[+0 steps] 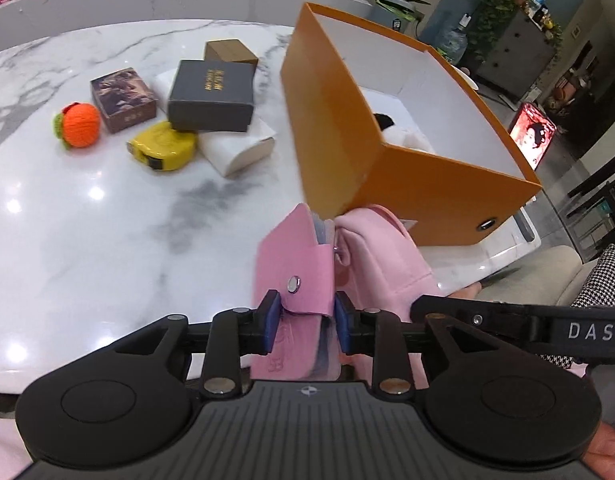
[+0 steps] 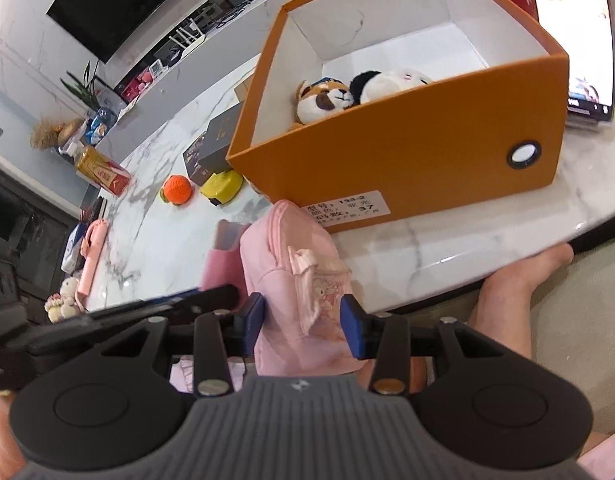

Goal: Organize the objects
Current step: 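Lift the pink wallet and pink backpack up off the table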

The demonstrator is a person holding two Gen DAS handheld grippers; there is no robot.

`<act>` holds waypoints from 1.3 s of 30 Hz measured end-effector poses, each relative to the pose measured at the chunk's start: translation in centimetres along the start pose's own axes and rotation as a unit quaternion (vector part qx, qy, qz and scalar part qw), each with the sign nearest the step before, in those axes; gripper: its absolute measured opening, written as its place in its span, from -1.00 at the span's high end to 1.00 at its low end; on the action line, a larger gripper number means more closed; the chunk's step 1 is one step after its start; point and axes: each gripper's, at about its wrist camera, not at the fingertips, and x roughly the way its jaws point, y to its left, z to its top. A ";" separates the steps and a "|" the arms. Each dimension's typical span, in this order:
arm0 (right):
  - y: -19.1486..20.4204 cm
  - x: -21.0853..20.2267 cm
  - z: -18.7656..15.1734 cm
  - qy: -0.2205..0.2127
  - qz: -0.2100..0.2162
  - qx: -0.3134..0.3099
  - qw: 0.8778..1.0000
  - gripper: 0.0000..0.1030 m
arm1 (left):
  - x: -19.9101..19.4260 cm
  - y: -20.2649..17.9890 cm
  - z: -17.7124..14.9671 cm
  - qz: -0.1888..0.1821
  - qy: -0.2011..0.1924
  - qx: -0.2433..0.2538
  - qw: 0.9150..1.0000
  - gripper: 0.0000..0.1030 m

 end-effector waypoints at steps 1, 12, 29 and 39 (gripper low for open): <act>-0.2 0.0 0.0 0.001 0.002 0.005 1.000 0.12 | 0.1 -0.2 -0.1 0.002 -0.001 0.000 1.000 0.33; 3.0 -0.4 0.5 -0.018 -0.035 -0.059 0.998 -0.07 | 0.0 0.9 -0.4 -0.047 -0.001 -0.061 0.997 0.38; 1.9 -0.3 -4.1 -0.006 -0.057 0.029 0.998 -0.25 | -0.9 1.8 -4.2 -0.063 0.023 -0.015 0.998 0.53; 2.3 0.7 -7.9 -0.032 -0.076 0.051 0.995 -0.35 | -1.4 2.5 -5.2 -0.039 -0.002 0.024 0.999 0.54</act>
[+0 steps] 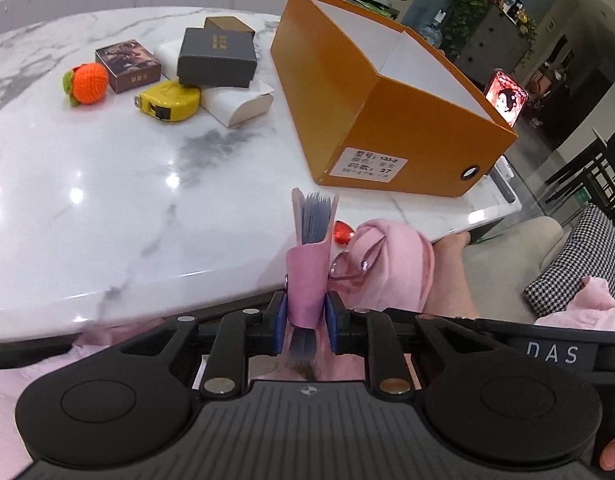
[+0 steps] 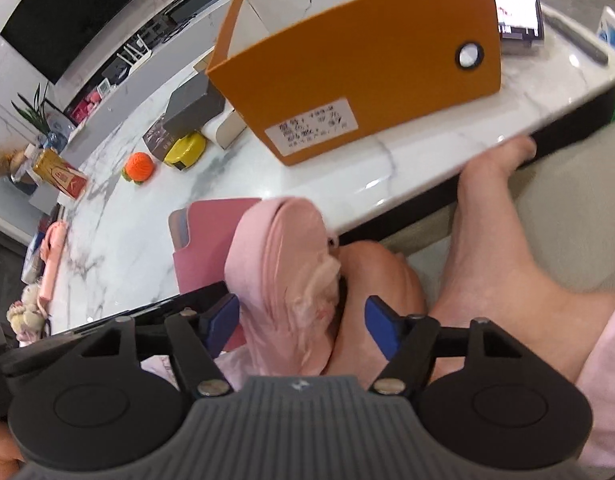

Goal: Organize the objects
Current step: 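Lift the pink wallet and pink backpack up off the table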

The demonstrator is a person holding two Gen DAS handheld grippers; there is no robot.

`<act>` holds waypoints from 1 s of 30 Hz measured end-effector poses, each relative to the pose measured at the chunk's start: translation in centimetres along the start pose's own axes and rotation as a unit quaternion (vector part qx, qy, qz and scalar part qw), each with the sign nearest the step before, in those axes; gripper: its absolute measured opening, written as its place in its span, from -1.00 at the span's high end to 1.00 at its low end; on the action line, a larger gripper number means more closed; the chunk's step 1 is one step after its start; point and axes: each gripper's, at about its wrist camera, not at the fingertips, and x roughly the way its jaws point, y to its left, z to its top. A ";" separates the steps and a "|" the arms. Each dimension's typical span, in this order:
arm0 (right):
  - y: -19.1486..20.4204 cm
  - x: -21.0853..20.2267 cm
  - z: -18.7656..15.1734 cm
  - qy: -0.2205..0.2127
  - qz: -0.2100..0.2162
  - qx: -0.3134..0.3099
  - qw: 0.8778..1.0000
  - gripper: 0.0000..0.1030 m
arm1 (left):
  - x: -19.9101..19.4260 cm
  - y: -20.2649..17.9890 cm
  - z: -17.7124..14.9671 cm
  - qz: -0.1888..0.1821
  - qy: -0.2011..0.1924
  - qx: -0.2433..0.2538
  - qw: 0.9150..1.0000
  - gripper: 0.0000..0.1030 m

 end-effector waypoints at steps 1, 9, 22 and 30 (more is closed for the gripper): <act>0.0 0.2 -0.2 0.001 0.006 0.005 1.000 -0.32 | 0.0 0.3 0.0 -0.005 -0.001 -0.001 1.000 0.54; -0.3 1.7 -0.4 0.004 0.049 0.061 0.997 -0.33 | 0.0 1.6 -0.5 -0.035 -0.003 -0.001 0.999 0.55; 0.4 2.0 -0.3 -0.020 0.002 0.031 0.999 0.17 | 0.2 0.6 -1.3 -0.012 -0.034 0.001 0.999 0.49; 0.6 -0.6 1.7 -0.050 0.014 -0.023 0.998 0.33 | -0.8 -0.9 0.2 -0.002 -0.062 -0.003 0.998 0.58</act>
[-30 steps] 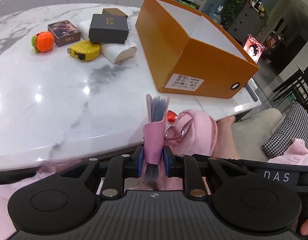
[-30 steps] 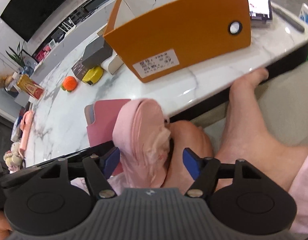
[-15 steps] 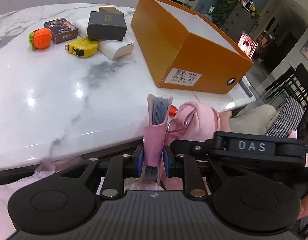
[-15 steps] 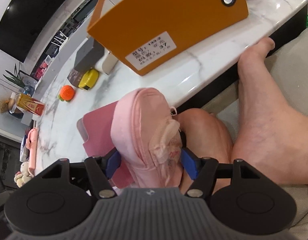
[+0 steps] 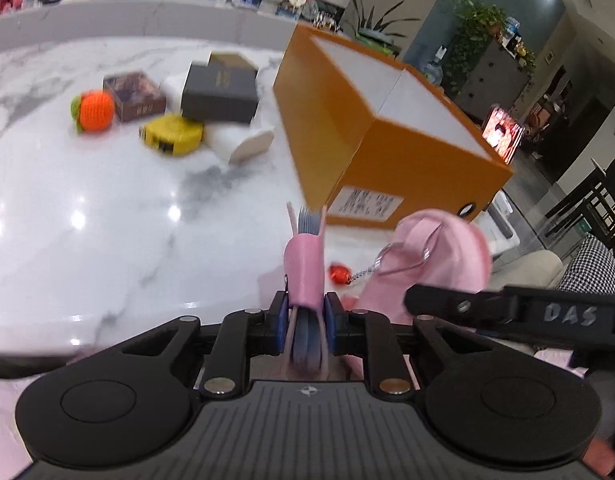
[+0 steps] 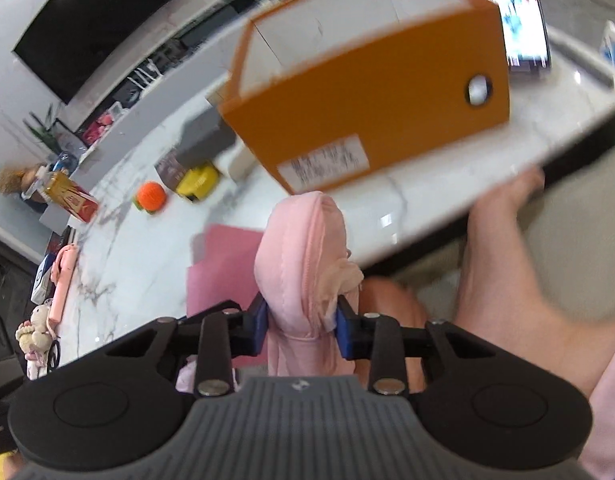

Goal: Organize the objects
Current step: 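Lift the pink wallet and pink backpack up off the table, then lower the wallet and backpack into the shoebox beside the plushes and open both tools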

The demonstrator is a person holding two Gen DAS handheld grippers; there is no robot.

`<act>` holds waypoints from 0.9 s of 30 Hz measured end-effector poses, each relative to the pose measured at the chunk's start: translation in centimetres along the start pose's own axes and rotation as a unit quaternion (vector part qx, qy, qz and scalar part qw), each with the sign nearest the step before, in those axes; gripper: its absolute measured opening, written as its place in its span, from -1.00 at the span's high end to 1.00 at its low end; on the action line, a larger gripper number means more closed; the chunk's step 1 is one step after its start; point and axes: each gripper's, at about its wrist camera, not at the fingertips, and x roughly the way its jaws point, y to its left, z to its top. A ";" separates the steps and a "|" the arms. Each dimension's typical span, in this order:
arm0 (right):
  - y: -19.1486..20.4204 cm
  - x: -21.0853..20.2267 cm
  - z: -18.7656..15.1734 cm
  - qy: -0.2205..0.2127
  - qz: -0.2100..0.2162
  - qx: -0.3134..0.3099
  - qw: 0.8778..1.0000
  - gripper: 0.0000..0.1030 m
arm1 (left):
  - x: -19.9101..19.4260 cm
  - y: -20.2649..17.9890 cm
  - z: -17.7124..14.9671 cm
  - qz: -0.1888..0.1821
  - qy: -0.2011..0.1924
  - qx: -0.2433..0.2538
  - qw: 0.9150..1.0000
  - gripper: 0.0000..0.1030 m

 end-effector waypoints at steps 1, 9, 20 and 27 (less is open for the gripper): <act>0.1 -0.6 0.5 -0.006 0.003 -0.009 1.000 0.35 | -0.4 -0.3 0.3 -0.002 -0.002 -0.001 1.000 0.58; -0.6 -5.0 5.8 0.010 0.048 -0.047 0.998 0.37 | -4.4 -4.3 4.5 -0.054 -0.029 -0.002 0.998 0.59; -2.0 -10.9 17.6 -0.026 0.087 -0.067 0.994 0.37 | -3.3 -9.7 14.8 -0.119 -0.069 0.023 0.990 0.59; -3.8 -8.0 24.1 0.002 0.041 -0.076 0.996 0.37 | 3.9 -10.9 17.9 -0.117 -0.049 0.021 0.992 0.59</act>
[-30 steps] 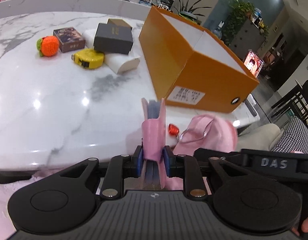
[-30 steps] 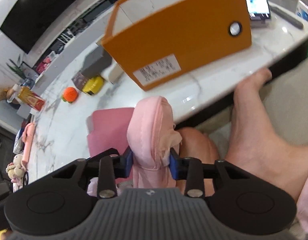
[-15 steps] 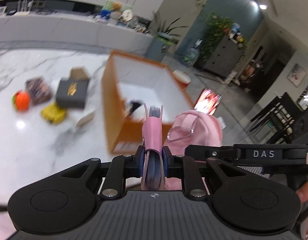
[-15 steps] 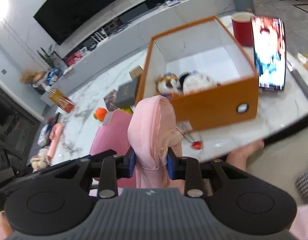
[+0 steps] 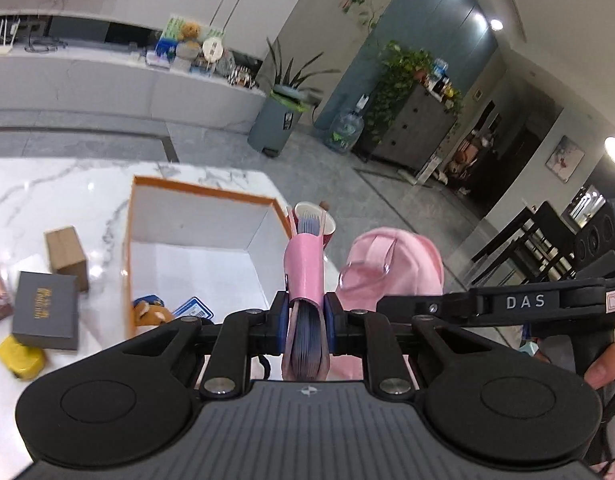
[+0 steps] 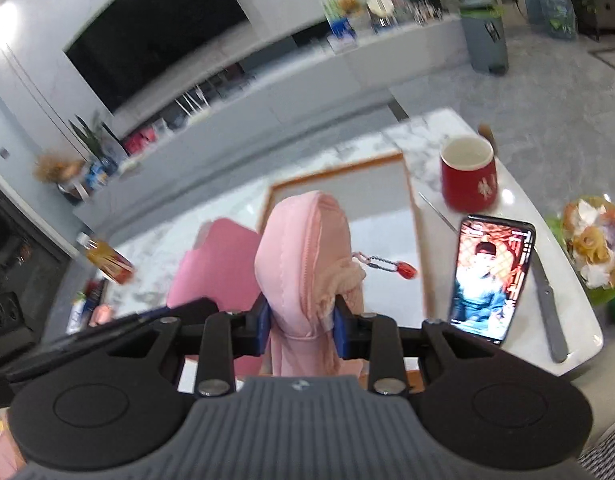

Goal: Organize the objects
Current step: 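Lower the wallet and backpack into the shoebox beside the plushes and open both tools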

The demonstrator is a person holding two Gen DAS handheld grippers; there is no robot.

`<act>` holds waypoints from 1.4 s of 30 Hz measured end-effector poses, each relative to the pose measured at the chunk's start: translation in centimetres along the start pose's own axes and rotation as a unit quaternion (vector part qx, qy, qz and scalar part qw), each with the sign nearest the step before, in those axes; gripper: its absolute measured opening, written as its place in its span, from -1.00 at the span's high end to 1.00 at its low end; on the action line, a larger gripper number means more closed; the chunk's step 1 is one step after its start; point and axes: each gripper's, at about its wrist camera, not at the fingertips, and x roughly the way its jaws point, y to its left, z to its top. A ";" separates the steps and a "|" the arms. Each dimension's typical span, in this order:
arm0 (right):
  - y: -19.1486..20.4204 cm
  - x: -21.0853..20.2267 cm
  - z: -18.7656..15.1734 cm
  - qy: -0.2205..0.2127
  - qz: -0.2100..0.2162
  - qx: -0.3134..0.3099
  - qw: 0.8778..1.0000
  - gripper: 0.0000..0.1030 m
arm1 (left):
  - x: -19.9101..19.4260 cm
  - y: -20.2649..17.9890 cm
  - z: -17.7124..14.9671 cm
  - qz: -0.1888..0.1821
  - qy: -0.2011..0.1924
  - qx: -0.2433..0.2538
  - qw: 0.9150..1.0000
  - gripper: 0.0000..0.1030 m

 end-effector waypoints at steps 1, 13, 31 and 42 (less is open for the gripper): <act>-0.8 0.8 0.5 0.013 -0.006 0.008 1.000 0.37 | 1.2 0.4 -0.1 -0.003 0.008 -0.005 1.000 0.59; -5.5 8.5 2.5 0.140 -0.045 0.044 0.988 0.36 | 10.5 3.7 -1.9 -0.012 0.106 -0.065 0.992 0.59; -3.8 11.2 2.3 0.192 -0.102 -0.037 0.975 0.10 | 11.6 3.8 -3.4 0.030 0.147 -0.072 0.986 0.59; -1.8 13.2 1.9 0.208 -0.114 -0.165 0.957 0.70 | 11.9 2.2 -4.2 0.044 0.151 -0.032 0.987 0.57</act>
